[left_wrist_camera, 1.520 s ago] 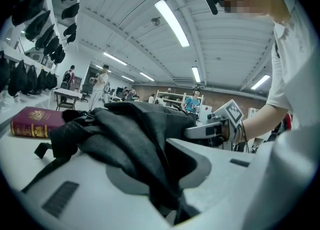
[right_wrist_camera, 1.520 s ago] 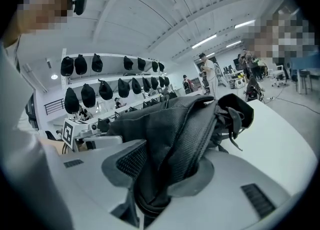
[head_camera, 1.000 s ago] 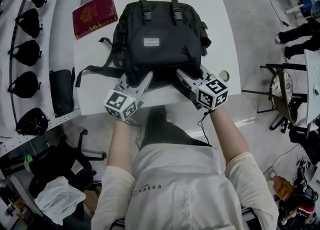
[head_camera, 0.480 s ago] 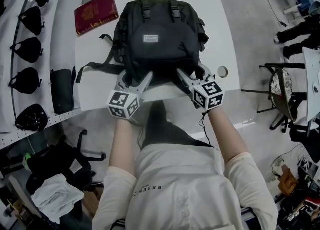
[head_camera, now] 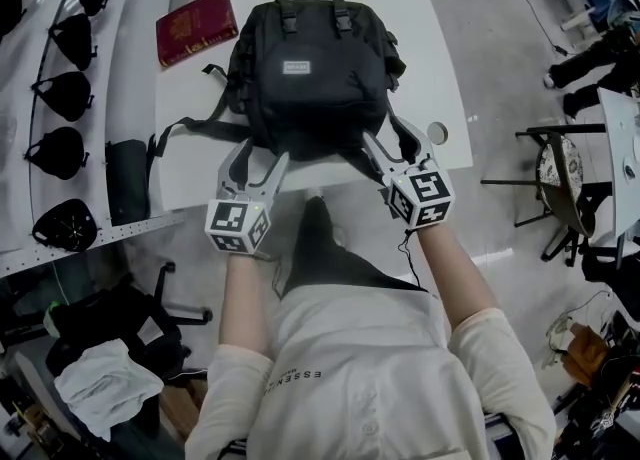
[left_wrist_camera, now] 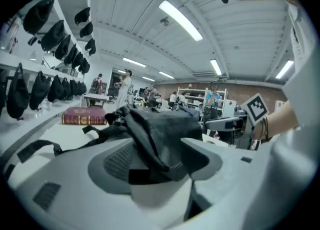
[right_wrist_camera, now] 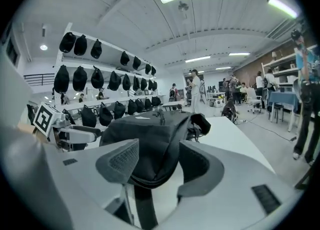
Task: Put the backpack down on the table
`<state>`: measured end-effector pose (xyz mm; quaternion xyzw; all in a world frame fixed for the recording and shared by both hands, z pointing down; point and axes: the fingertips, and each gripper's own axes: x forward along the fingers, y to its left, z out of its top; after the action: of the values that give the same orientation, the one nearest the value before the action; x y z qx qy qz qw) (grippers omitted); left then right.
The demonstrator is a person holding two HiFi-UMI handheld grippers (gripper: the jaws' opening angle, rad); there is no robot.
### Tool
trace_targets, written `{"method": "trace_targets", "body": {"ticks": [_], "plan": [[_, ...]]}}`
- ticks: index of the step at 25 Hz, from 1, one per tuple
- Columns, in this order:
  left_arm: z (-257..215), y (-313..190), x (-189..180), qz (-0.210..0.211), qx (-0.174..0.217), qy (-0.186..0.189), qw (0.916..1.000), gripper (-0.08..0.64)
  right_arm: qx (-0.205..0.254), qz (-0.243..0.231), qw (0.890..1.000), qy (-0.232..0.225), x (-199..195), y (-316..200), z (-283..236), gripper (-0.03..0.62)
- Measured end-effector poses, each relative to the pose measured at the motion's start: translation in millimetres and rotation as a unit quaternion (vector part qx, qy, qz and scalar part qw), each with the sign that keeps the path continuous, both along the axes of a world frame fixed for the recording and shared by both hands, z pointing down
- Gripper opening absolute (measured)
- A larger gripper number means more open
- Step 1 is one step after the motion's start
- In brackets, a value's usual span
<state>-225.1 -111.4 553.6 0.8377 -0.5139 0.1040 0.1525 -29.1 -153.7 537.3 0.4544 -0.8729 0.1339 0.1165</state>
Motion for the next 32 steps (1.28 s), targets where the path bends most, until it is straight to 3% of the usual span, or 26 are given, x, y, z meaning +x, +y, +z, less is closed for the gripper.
{"method": "trace_targets", "body": {"ticks": [6, 10, 12, 17, 20, 22, 32], "plan": [[-66, 25, 17, 0.027, 0.072, 0.001, 0.9971, 0.273, 0.04, -0.048, 0.998, -0.018, -20, 32, -46, 0.242], [-104, 40, 30, 0.042, 0.093, 0.01, 0.9948, 0.251, 0.061, -0.075, 0.995, -0.03, -27, 51, -79, 0.241], [-117, 48, 38, 0.057, 0.1, -0.006, 0.9933, 0.238, 0.073, -0.076, 0.994, -0.034, -26, 58, -94, 0.227], [-144, 62, 52, 0.072, 0.13, -0.045, 0.988, 0.115, 0.097, -0.056, 0.993, -0.038, -18, 68, -122, 0.054], [-159, 63, 54, 0.061, 0.145, -0.052, 0.9862, 0.035, 0.099, -0.054, 0.992, -0.051, -18, 72, -133, 0.021], [-166, 62, 54, 0.057, 0.15, -0.05, 0.9859, 0.005, 0.105, -0.058, 0.991, -0.053, -20, 74, -139, 0.017], [-187, 52, 51, 0.054, 0.17, -0.041, 0.9831, 0.003, 0.14, -0.065, 0.987, -0.031, -24, 71, -159, 0.015]]}}
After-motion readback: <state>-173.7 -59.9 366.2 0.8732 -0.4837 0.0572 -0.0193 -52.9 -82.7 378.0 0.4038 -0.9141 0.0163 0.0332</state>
